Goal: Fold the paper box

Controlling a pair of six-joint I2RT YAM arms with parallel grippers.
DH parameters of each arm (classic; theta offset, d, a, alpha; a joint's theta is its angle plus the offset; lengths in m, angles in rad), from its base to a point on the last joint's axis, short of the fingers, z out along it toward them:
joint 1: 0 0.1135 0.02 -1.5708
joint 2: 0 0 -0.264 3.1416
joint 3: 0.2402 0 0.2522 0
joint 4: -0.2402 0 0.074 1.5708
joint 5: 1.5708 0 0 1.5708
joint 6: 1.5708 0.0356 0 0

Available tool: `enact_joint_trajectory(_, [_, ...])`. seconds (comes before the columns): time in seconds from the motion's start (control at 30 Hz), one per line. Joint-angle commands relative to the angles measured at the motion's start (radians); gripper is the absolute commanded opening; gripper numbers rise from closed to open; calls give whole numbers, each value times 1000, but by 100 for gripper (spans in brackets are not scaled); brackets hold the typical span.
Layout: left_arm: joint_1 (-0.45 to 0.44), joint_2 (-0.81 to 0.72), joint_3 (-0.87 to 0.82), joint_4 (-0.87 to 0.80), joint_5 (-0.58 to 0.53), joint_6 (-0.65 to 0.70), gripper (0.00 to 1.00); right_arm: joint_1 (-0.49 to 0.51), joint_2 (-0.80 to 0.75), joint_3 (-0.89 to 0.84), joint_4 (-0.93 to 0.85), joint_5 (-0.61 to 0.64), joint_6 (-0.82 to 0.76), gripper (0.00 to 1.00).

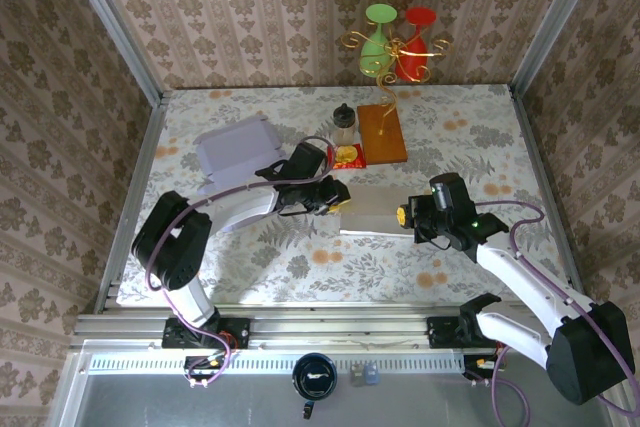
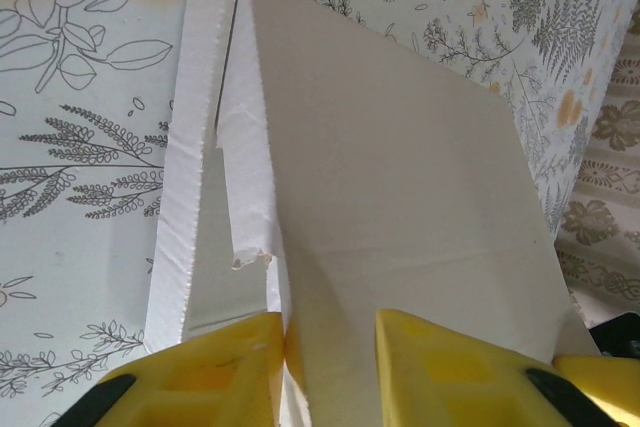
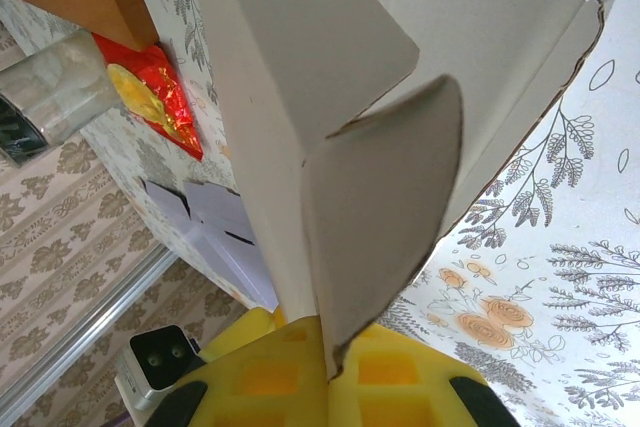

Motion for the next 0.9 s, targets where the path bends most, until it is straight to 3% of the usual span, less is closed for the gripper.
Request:
enact_joint_trajectory(0.0, [-14, 5, -8, 2, 7, 5, 28, 8, 10, -24, -15, 29, -14, 0])
enact_joint_trajectory(0.4, [-29, 12, 9, -79, -48, 115, 33, 8, -6, -58, -25, 35, -60, 0])
enact_joint_trajectory(0.87, [-35, 60, 23, -40, -71, 150, 29, 8, -15, -82, -27, 37, -73, 0])
